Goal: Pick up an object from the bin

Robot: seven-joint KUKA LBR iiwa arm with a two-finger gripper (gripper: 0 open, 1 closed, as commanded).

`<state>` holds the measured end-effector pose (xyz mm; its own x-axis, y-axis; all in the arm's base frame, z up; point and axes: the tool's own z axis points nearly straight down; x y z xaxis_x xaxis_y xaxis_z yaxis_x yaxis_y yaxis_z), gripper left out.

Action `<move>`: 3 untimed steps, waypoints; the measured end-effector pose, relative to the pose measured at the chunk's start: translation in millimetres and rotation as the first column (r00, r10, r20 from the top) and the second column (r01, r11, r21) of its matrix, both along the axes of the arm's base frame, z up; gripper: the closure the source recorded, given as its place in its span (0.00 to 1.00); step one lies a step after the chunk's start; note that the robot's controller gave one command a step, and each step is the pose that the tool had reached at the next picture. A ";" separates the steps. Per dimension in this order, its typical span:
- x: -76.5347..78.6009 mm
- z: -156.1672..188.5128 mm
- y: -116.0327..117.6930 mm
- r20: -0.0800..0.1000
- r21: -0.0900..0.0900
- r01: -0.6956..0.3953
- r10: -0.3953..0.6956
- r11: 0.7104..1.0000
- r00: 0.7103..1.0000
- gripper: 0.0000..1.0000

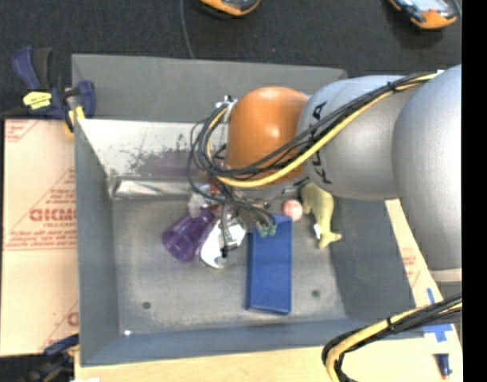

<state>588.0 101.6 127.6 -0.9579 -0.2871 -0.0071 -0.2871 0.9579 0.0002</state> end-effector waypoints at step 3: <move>3.2 -36.5 3.9 0.006 -0.001 -0.290 0.290 0.957 0.957 0.00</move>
Offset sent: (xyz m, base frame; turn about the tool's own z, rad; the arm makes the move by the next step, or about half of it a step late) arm 0.0000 0.0170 -0.0451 -0.3665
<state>591.1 105.6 91.1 -0.8334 -0.5525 -0.0123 -0.5525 0.8335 -0.0028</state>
